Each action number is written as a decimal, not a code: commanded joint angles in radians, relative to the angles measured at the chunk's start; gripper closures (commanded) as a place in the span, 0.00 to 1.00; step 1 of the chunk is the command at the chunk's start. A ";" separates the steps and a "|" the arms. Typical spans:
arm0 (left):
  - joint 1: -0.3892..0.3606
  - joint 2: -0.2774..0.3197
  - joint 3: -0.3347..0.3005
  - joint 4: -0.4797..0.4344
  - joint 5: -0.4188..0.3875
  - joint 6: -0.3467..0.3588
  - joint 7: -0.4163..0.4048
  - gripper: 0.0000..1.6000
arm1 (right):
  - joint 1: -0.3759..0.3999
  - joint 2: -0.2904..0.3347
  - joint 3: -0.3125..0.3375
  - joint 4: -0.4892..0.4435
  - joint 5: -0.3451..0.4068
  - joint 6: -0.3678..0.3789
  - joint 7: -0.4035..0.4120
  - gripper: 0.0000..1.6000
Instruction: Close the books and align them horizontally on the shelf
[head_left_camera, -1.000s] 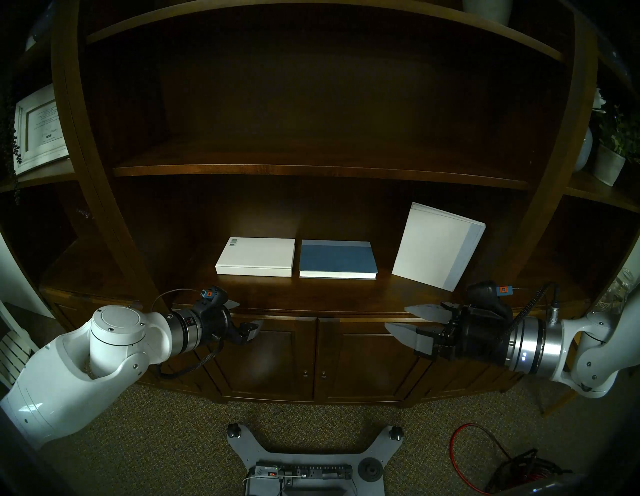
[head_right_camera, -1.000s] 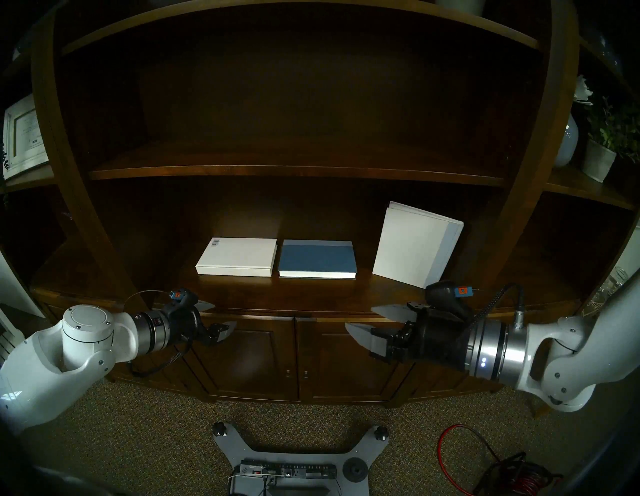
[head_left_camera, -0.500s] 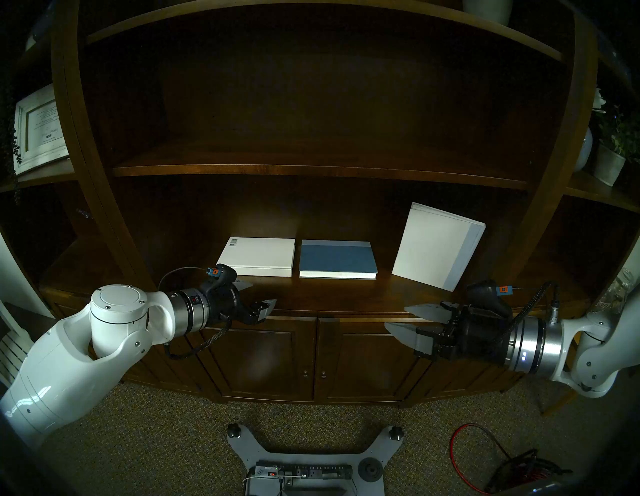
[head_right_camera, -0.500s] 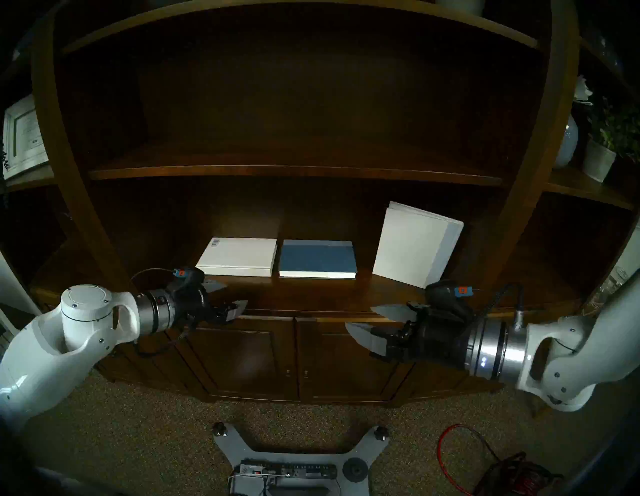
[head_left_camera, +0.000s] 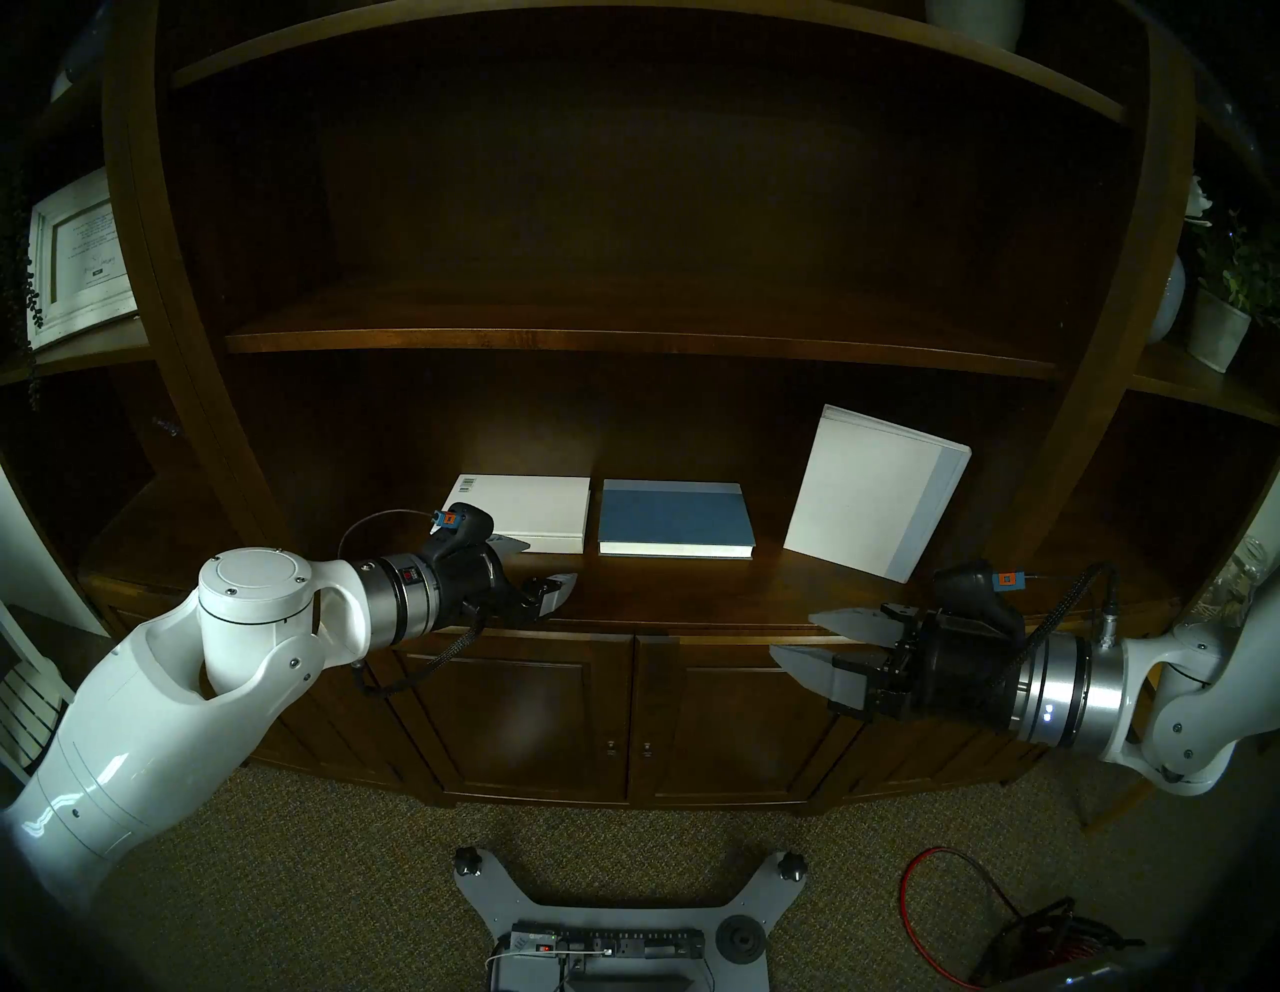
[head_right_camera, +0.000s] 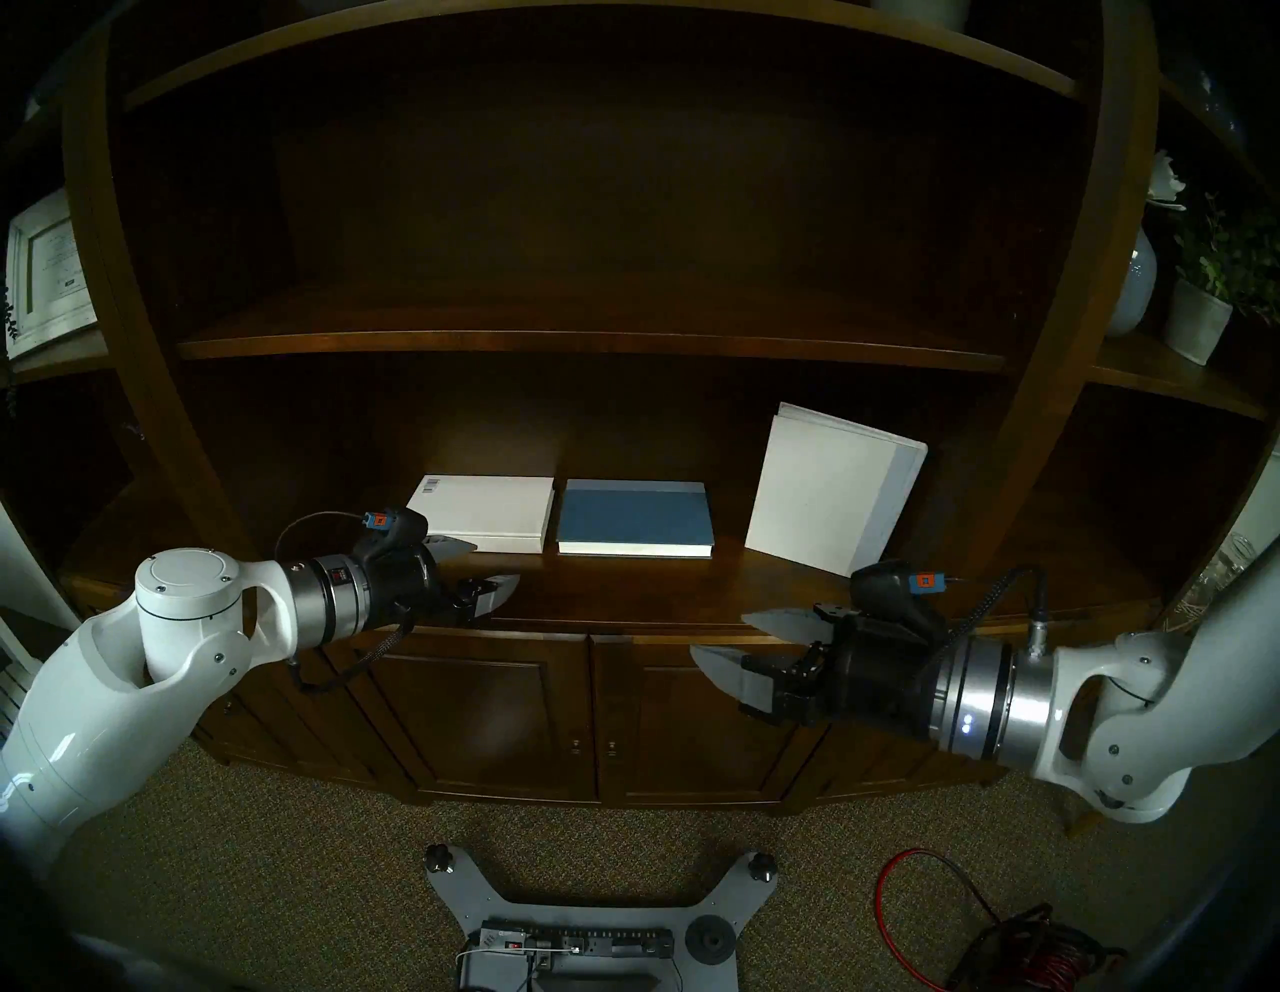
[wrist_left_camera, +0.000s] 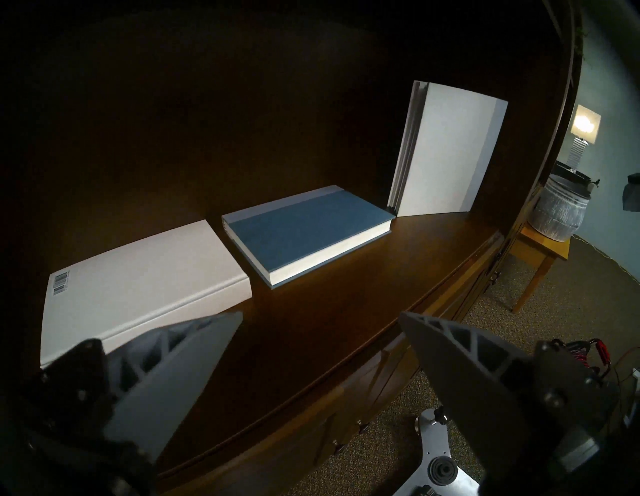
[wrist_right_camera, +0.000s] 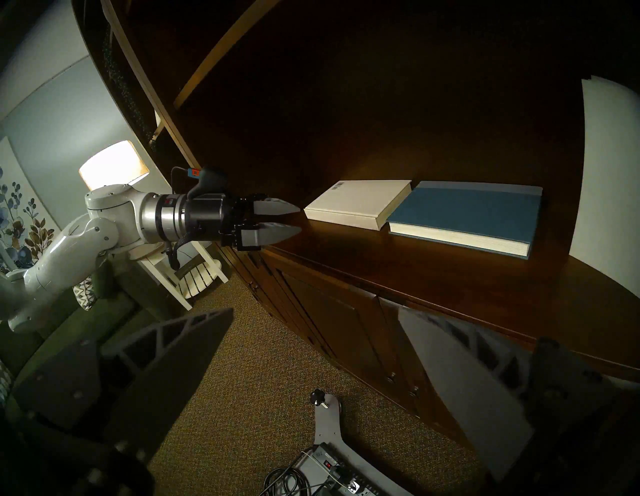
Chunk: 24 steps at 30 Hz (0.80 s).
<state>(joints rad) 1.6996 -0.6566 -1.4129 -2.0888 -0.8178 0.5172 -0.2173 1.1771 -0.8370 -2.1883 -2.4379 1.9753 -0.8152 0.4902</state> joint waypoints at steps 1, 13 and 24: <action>-0.102 -0.047 0.013 0.010 0.017 0.001 -0.004 0.00 | 0.008 -0.001 0.007 0.000 -0.002 -0.004 0.002 0.00; -0.197 -0.130 0.073 0.079 0.054 0.018 -0.015 0.00 | 0.008 -0.001 0.007 0.001 -0.002 -0.004 0.002 0.00; -0.297 -0.242 0.154 0.162 0.092 0.035 -0.017 0.00 | 0.007 0.000 0.006 0.001 -0.002 -0.004 0.002 0.00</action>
<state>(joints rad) 1.5063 -0.8121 -1.2844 -1.9333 -0.7381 0.5516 -0.2326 1.1767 -0.8364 -2.1884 -2.4372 1.9753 -0.8151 0.4902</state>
